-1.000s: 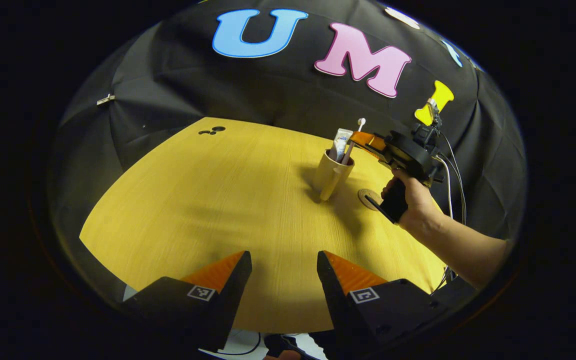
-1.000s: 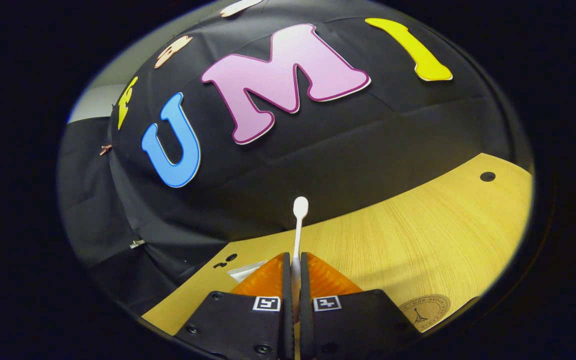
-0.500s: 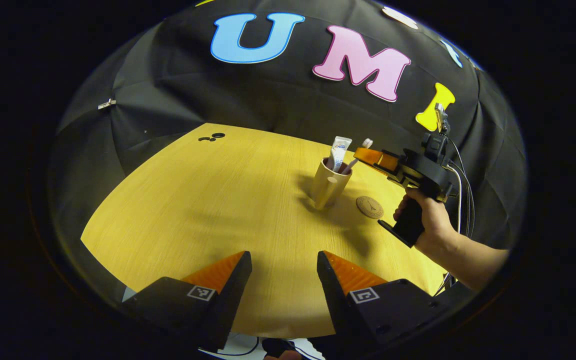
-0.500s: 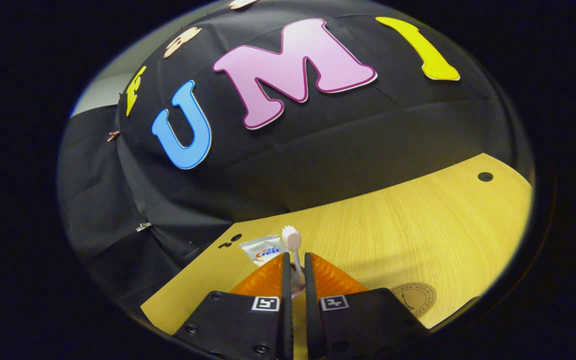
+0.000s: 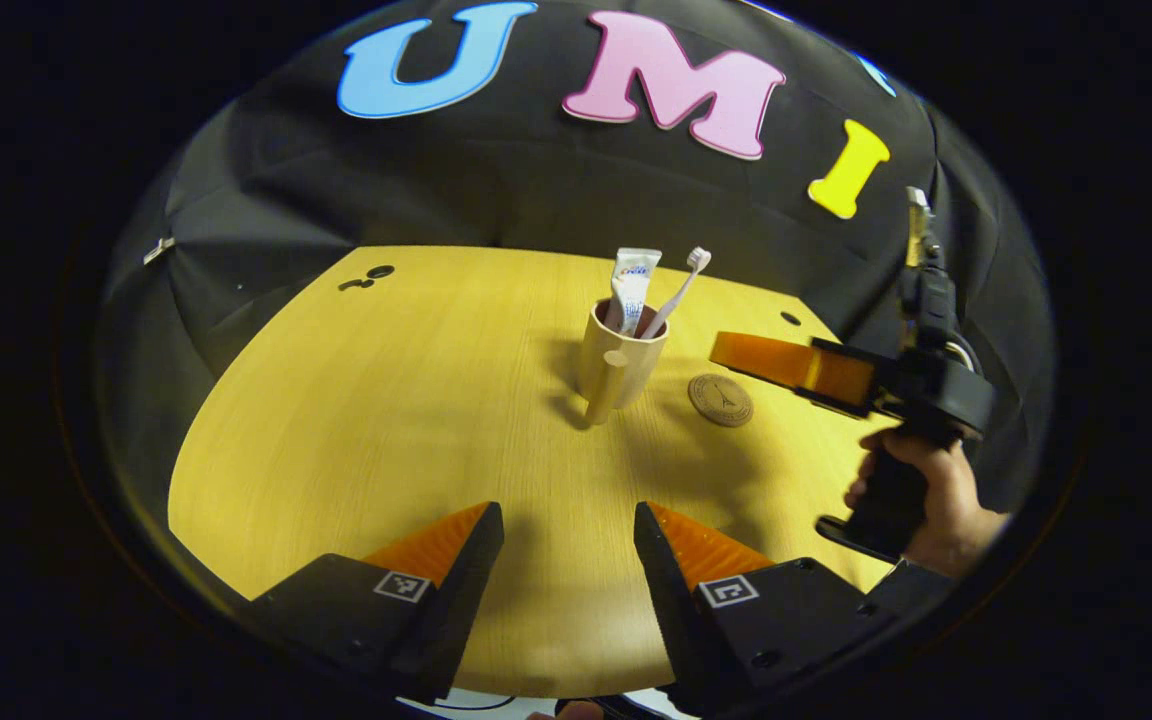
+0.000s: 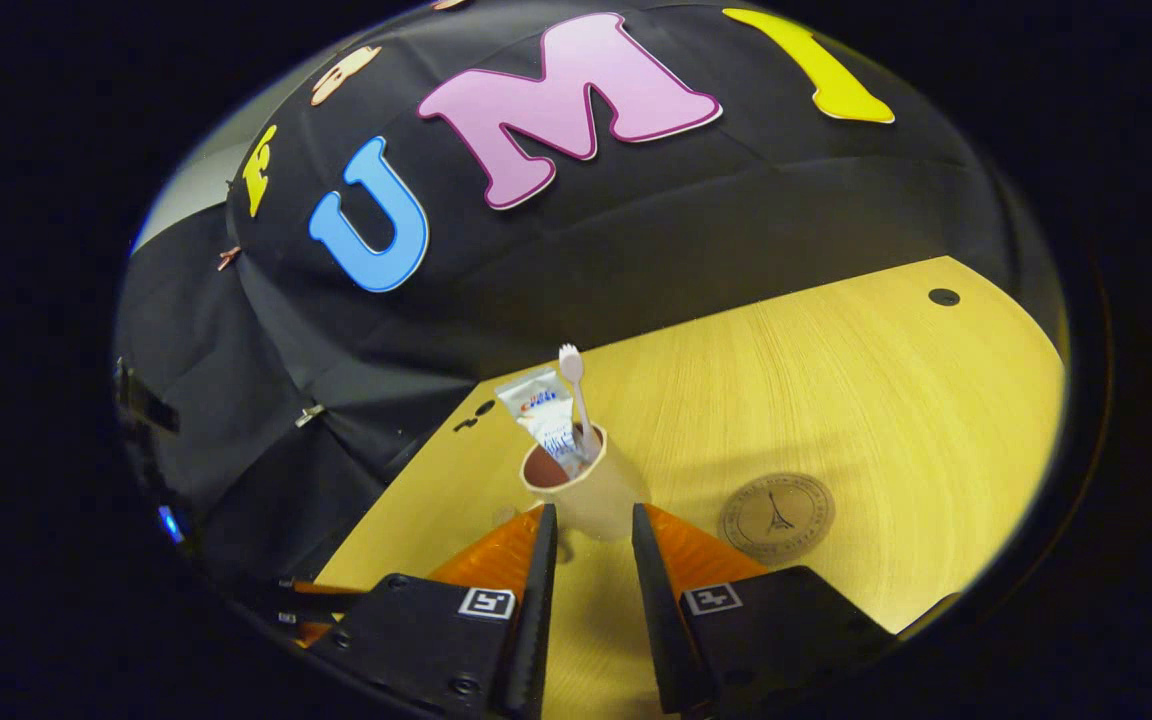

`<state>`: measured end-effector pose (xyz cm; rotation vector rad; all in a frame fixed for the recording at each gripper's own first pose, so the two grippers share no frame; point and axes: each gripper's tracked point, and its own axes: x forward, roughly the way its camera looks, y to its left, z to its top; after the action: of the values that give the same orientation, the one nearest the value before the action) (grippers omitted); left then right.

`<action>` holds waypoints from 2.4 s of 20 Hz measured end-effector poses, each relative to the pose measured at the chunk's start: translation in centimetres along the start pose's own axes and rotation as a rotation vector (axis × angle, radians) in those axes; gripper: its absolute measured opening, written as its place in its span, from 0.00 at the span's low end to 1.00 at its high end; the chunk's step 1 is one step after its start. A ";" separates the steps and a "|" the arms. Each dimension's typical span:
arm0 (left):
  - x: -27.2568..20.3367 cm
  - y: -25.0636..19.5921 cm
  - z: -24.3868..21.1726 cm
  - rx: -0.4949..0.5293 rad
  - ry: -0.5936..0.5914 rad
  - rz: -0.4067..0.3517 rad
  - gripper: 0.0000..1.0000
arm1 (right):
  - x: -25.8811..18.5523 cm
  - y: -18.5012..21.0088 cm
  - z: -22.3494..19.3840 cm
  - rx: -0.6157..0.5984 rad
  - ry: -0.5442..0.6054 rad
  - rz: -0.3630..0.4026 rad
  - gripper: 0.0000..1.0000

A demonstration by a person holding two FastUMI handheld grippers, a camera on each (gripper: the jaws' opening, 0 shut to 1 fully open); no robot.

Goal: Put the toothbrush and toothpaste on the desktop into the cup, then pick up the cup and place it on the coaster on the desktop.

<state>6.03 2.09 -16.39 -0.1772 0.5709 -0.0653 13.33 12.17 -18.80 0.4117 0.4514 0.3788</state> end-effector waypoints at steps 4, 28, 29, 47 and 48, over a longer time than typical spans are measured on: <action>3.3 -1.5 1.9 0.074 0.072 -0.044 0.82 | -3.8 -1.5 -1.7 -0.008 0.073 -0.006 0.71; 16.0 -1.6 5.0 0.281 0.487 0.029 0.70 | -17.0 -11.8 -5.4 0.061 0.198 -0.077 0.71; 16.1 -1.4 5.0 0.292 0.495 0.037 0.62 | -16.9 -11.8 -5.6 0.063 0.202 -0.073 0.71; 16.0 -2.2 5.3 0.343 0.470 0.001 0.26 | -17.3 -12.4 -5.8 0.085 0.208 -0.075 0.71; 15.8 -2.3 5.4 0.343 0.465 0.000 0.25 | -17.4 -12.5 -5.7 0.086 0.206 -0.076 0.71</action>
<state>22.21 -1.12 -19.89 0.1784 1.0114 -0.2062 -0.77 -4.34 -23.35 0.4392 0.6842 0.3306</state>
